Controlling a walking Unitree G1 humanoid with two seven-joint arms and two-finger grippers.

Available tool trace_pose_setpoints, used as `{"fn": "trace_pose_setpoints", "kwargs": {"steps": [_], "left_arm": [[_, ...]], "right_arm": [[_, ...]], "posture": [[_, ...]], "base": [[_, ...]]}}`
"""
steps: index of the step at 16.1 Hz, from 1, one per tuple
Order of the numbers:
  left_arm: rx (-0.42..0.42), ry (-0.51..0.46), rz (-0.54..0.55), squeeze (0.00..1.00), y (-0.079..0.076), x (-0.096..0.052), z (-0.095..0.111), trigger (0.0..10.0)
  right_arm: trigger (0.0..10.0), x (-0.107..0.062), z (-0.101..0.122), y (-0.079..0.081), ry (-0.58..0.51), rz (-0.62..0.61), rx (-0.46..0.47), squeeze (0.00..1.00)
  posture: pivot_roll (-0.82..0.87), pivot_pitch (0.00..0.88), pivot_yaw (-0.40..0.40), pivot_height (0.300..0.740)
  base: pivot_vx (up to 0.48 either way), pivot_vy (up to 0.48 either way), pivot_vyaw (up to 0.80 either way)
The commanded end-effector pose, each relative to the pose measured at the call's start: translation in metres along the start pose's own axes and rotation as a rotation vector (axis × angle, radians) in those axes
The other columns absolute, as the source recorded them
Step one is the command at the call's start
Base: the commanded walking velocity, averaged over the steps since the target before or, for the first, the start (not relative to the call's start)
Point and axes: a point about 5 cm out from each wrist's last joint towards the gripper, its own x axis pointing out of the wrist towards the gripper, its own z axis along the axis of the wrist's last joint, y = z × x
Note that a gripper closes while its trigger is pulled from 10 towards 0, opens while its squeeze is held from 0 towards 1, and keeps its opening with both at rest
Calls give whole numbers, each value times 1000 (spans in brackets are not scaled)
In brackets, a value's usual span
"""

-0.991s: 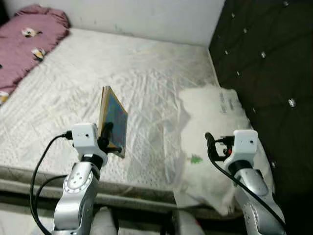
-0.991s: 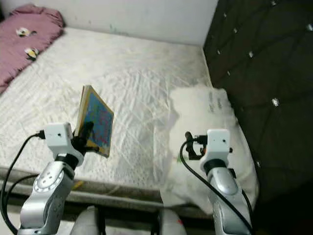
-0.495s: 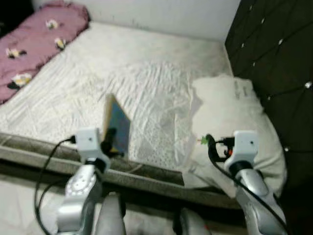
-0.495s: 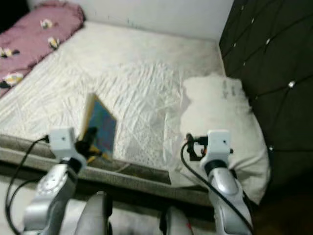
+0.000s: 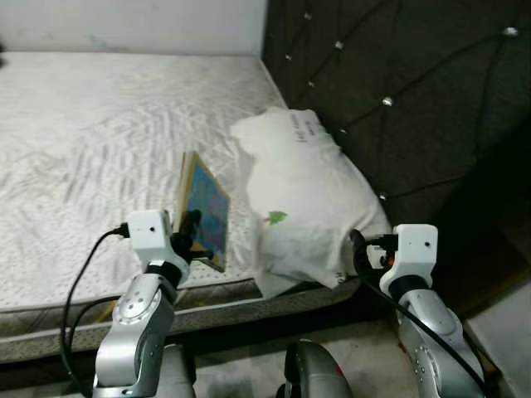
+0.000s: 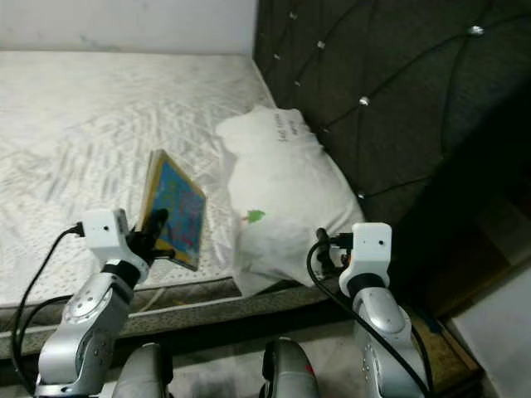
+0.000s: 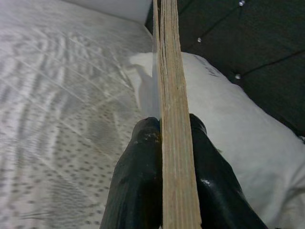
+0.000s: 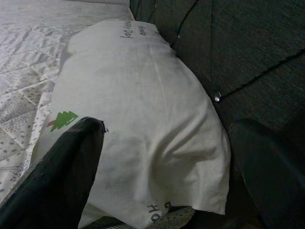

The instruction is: Clean up the room

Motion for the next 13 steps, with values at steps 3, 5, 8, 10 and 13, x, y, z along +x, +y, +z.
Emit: {"fn": "trace_pose_setpoints", "kwargs": {"steps": [3,5,8,10,13], "left_arm": [[-61,-25,41,0,9,2,9,10000],[-56,-32,46,0,12,4,12,10000],[-75,-48,74,0,18,8,17,10000],[-99,-59,93,0,23,13,20,10000],[-148,-94,90,0,26,24,30,10000]], "right_arm": [[10000,-1,6,0,-14,8,-6,0],[10000,-1,6,0,-12,12,-6,0],[10000,-1,5,2,-10,25,-11,0],[10000,0,5,2,-9,33,-15,0],[10000,0,6,2,-10,36,-17,0]], "posture": [[-66,43,-85,655],[-64,44,-86,655],[-63,43,-89,655],[-64,44,-92,630],[-65,43,-94,595]], "base": [[0,0,0],[0,0,0],[0,0,0],[0,0,0],[0,0,0]]}}
